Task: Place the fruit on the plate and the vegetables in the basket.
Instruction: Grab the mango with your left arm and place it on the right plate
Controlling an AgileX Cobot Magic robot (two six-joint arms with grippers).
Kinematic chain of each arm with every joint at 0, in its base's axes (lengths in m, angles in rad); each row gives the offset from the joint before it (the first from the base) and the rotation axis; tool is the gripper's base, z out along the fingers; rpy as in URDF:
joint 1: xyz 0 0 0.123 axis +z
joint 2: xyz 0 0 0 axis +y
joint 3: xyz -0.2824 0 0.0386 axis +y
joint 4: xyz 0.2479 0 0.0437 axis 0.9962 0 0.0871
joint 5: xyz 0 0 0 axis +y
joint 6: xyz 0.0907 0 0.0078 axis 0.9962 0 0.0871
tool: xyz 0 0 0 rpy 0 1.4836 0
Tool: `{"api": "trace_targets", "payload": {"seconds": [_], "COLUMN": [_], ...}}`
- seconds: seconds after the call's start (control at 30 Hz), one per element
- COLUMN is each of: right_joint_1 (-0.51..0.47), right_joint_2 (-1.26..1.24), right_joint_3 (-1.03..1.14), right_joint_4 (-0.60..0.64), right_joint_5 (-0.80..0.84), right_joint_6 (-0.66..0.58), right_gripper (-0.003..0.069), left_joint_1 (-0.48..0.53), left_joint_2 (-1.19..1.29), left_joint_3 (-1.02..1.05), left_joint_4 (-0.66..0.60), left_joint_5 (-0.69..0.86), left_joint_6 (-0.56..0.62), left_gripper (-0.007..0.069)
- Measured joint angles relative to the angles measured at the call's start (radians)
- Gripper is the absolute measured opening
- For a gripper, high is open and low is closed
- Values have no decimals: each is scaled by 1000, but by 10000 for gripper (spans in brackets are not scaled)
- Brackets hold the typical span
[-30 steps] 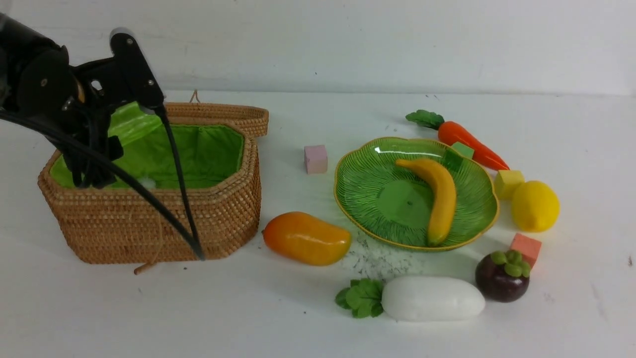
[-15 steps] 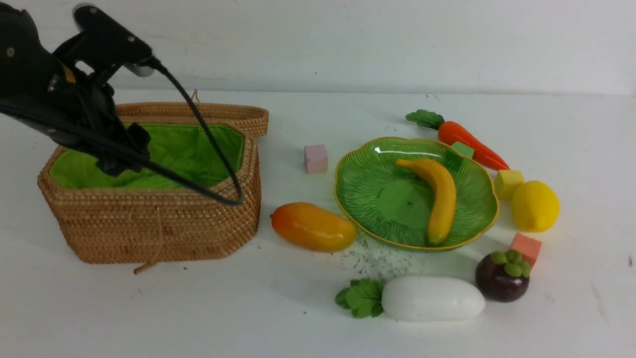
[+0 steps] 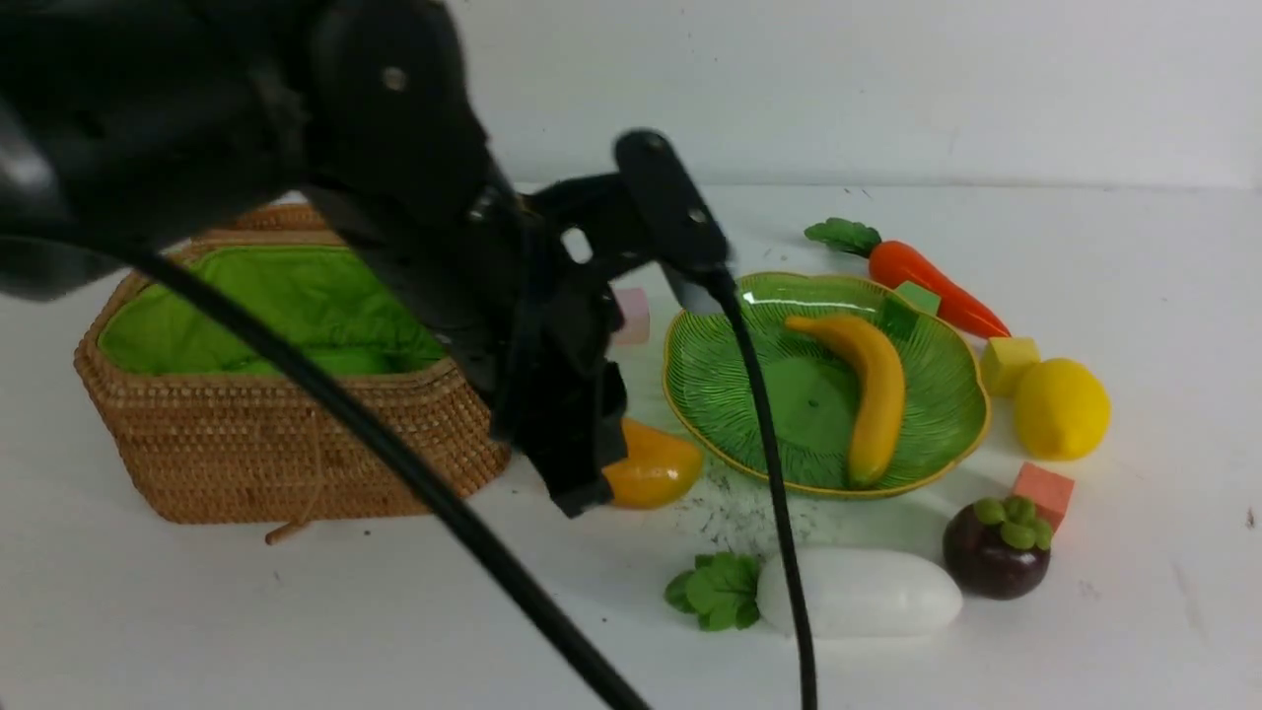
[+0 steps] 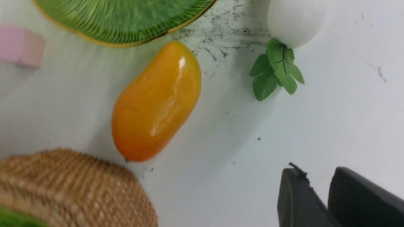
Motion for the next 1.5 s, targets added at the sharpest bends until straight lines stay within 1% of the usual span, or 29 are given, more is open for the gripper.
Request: {"api": "trace_targets", "payload": {"seconds": [0.03,0.13,0.17,0.23,0.27,0.33,0.37,0.4,0.47,0.57,0.7,0.8,0.9,1.1,1.5], "right_joint_1": [0,0,0,0,0,0,0,0,0,0,0,0,0,0,0], "right_joint_2": [-9,-46,-57,-73,-82,-95,-98,-100,-101,-101,-101,-101,-101,-101,-101], "right_joint_3": [0,0,0,0,0,0,0,0,0,0,0,0,0,0,0], "right_joint_4": [0,0,0,0,0,3,3,3,3,3,3,3,3,3,4], "right_joint_5": [7,19,21,26,30,48,51,52,56,57,57,58,58,58,60], "right_joint_6": [0,0,0,0,0,0,0,3,15,21,22,22,22,22,23], "right_gripper": [188,189,191,192,192,195,195,195,195,196,199,200,202,204,202], "left_joint_1": [-9,-20,-20,-20,-20,-20,-20,-20,-20,-20,-20,-20,-17,-11,-12], "left_joint_2": [21,121,156,192,220,256,273,273,301,332,375,400,416,440,370], "left_joint_3": [-15,-46,-49,-49,-49,-49,-49,-49,-49,-52,-52,-58,-61,-59,-59], "left_joint_4": [17,49,59,82,97,119,126,128,135,158,211,246,254,255,257], "left_joint_5": [3,-8,-30,-64,-97,-159,-191,-198,-274,-347,-377,-411,-442,-387,-368], "left_joint_6": [28,94,100,105,109,111,112,112,118,119,119,113,101,86,84], "left_gripper": [207,349,417,496,560,633,650,652,657,626,569,553,550,549,549]}}
